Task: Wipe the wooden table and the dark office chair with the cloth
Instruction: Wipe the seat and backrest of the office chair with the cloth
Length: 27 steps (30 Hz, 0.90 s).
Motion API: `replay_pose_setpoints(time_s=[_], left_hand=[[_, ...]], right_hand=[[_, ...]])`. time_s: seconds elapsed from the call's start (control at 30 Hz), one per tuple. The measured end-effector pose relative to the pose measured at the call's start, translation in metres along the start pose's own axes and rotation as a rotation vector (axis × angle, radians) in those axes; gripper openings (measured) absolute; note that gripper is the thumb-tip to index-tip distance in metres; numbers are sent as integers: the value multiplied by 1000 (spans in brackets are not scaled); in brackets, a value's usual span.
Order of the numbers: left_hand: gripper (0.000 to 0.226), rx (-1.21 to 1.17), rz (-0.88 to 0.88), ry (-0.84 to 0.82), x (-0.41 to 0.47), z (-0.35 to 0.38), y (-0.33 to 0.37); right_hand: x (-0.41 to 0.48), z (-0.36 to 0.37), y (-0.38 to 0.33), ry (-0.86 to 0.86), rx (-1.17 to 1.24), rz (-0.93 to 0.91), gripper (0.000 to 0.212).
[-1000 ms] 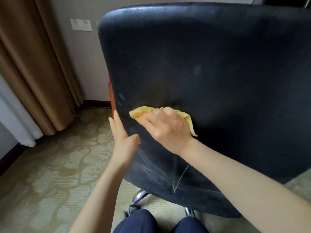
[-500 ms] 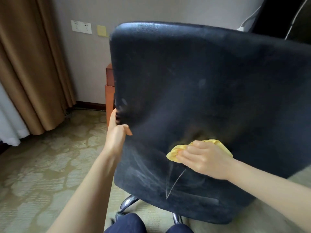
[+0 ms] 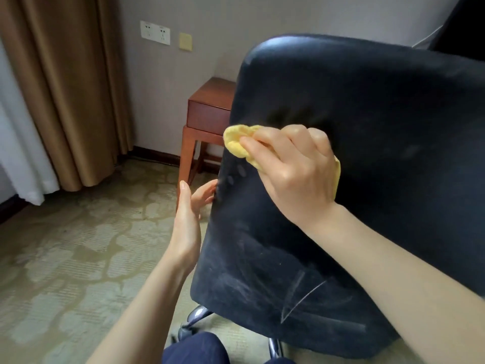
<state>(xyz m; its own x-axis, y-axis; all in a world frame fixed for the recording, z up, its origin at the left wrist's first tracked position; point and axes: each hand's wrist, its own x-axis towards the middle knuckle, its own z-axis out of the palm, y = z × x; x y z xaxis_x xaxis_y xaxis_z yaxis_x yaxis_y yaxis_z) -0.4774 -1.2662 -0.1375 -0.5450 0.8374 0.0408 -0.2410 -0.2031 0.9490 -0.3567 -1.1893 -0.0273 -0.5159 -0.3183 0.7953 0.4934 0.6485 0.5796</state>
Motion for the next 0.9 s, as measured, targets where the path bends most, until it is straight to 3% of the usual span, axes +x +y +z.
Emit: replay_pose_setpoints(time_s=[0.3, 0.43, 0.6, 0.73, 0.83, 0.9], left_hand=[[80, -200, -133, -87, 7, -16, -9], [79, -274, -151, -116, 5, -19, -17], [61, -85, -209, -7, -8, -26, -29], [60, 48, -285, -5, -20, -25, -23], [58, 71, -339, -87, -31, -19, -19], [63, 115, -359, -137, -35, -19, -20]], right_hand=[[-34, 30, -40, -312, 13, -241, 20], [-60, 31, -48, -467, -13, -446, 29], [-76, 27, -42, -636, 52, -651, 44], [-93, 8, -25, -772, 97, -882, 34], [-103, -12, -2, -745, 86, -928, 22], [-99, -23, 12, -668, 112, -858, 43]])
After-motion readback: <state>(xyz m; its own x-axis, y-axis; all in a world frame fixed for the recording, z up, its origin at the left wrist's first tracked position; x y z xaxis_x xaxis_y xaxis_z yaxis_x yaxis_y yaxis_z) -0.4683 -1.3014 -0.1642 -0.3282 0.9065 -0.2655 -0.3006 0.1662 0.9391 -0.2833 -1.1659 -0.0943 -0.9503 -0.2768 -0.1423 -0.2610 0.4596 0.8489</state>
